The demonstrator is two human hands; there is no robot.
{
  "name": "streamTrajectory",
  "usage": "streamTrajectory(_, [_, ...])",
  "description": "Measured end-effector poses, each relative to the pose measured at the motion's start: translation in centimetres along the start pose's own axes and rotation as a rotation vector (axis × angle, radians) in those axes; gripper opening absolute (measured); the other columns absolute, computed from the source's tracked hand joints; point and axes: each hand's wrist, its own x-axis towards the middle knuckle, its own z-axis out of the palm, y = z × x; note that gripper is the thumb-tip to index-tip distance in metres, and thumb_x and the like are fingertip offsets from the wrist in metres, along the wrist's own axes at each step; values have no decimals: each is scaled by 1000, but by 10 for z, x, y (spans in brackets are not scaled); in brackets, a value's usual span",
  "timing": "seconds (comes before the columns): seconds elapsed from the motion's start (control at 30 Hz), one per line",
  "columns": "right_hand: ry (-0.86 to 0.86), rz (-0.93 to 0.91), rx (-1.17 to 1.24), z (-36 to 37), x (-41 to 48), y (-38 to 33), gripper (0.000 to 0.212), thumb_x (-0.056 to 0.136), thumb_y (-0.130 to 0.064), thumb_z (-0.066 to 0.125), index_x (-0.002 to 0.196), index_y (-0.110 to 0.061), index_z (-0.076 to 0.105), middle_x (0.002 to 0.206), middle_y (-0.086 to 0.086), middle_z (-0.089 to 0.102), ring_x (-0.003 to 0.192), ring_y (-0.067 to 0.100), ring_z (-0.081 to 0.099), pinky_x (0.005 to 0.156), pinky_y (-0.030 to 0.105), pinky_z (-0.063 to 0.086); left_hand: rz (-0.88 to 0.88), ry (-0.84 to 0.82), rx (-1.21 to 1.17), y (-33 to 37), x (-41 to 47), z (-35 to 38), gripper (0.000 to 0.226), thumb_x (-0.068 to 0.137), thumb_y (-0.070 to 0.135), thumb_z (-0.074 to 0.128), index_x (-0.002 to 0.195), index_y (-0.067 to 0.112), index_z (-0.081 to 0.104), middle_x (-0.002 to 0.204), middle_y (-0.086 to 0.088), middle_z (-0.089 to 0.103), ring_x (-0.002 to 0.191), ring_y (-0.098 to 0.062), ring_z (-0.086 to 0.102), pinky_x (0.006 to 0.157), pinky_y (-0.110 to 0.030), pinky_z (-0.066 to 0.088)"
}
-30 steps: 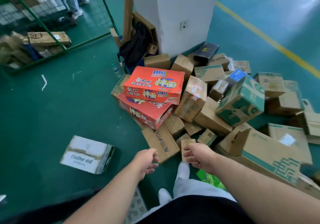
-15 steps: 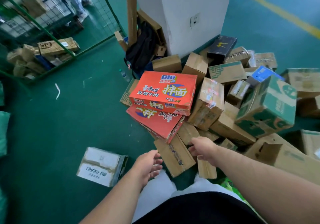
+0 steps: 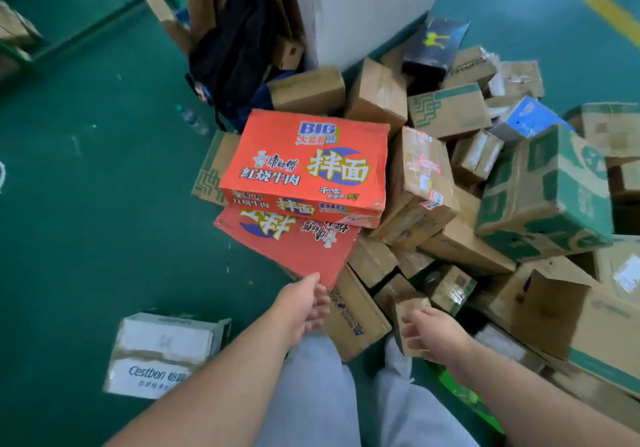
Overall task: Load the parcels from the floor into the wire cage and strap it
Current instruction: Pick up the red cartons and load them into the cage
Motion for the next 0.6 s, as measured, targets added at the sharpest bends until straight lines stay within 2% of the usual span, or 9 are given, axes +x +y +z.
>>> streamTrajectory(0.13, [29,3,-85,36,29,-17,15,103,-21,53,102,-14,66,102,15,71,81,21,66,61,26,48,45,55,97,47,71,-1,43,105,51,46,91,14,63,84,-2,64,73,-18,56,64,-31,46])
streamTrajectory(0.2, [-13,-16,-126,53,40,-26,15,105,-23,53,102,-16,66,100,11,72,79,18,67,59,24,51,61,52,101,72,103,10,45,105,52,45,89,14,62,83,-2,63,70,-18,55,60,-30,44])
streamTrajectory(0.27, [-63,-51,-175,67,52,-34,15,104,-29,54,102,-23,67,97,4,72,84,15,69,72,26,58,65,34,59,96,130,24,46,104,55,45,86,15,58,81,-1,61,71,-19,55,61,-30,43])
streamTrajectory(0.33, [-77,-85,-230,73,68,-37,14,102,-34,55,98,-28,67,95,-3,72,88,14,69,86,35,59,36,-5,-20,116,157,38,51,102,61,46,88,14,57,85,-3,60,76,-21,57,68,-31,48])
streamTrajectory(0.4, [-70,-102,-254,70,81,-39,15,102,-37,54,97,-30,67,93,-7,72,88,11,68,85,31,57,-5,-35,-67,127,184,51,59,97,69,47,100,11,59,95,-5,61,85,-23,62,87,-39,56])
streamTrajectory(0.47, [-46,-91,-269,63,94,-35,15,103,-38,53,98,-32,66,93,-10,71,87,8,67,81,27,54,-32,-29,-109,132,210,64,67,94,74,47,114,11,59,102,-6,63,92,-26,64,95,-46,55])
streamTrajectory(0.5, [-28,-69,-263,58,98,-31,14,103,-37,54,98,-34,66,94,-11,71,88,7,67,82,28,53,-19,-6,-108,135,219,69,70,93,75,46,118,11,58,105,-6,64,92,-27,65,92,-47,56])
streamTrajectory(0.6, [19,29,-199,43,117,-11,15,101,-33,58,93,-31,71,87,-10,74,87,10,69,91,32,54,5,99,-50,138,257,87,74,93,78,40,120,11,60,110,-7,68,85,-28,68,67,-41,54])
